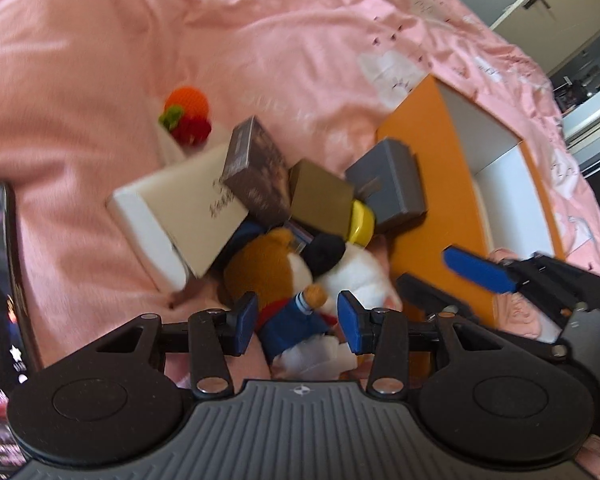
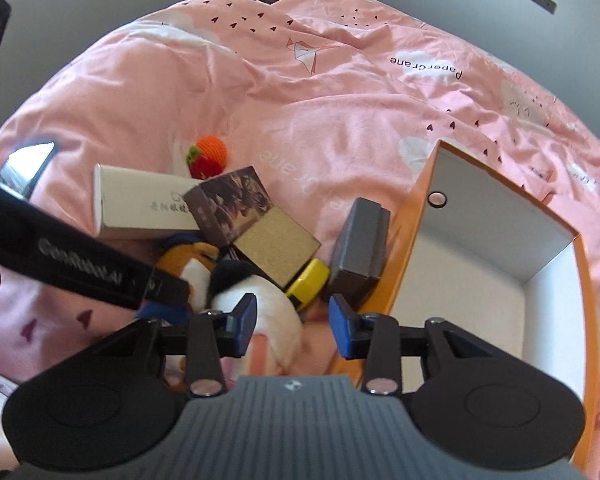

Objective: Organize objects
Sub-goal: 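Move both tools out of the box toward the pile of plush toys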

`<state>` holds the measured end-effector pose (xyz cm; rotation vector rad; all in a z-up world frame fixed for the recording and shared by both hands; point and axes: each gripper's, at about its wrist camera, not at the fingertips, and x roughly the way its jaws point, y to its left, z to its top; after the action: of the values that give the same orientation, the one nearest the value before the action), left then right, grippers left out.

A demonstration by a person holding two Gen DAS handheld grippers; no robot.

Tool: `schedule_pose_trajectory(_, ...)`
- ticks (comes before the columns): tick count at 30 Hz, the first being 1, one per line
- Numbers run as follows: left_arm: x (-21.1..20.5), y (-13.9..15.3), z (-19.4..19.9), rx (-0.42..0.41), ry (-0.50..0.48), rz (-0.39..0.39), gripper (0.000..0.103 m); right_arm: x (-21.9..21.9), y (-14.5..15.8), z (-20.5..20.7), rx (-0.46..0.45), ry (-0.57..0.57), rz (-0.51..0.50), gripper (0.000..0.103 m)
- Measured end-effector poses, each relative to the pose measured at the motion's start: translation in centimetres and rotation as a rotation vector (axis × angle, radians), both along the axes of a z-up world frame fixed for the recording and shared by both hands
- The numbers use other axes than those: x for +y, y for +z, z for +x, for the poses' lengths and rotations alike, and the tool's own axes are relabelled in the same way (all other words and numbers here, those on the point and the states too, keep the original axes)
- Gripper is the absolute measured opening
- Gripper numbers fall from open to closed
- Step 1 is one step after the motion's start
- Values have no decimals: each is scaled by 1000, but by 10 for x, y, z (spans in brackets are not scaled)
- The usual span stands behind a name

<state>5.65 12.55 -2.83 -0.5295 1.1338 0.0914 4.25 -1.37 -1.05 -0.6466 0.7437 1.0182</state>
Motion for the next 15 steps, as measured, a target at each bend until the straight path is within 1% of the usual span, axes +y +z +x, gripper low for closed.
schedule_pose_trajectory(3,-3,-11,-1,36,12,-1,50,-2,-3,-3,-47,20,-28,41)
schedule_pose_trajectory(6,-3,-18,-2,51,21,15,50,-2,-4,-4,-45,42,-36,41)
schedule_pose_trajectory(11,2,-29,0,72,40,-27,51,-1,-8,-5,-60,56,-56,42)
schedule_pose_trajectory(15,2,-35,2,77,48,-36,53,1,-10,-8,-81,77,-76,42)
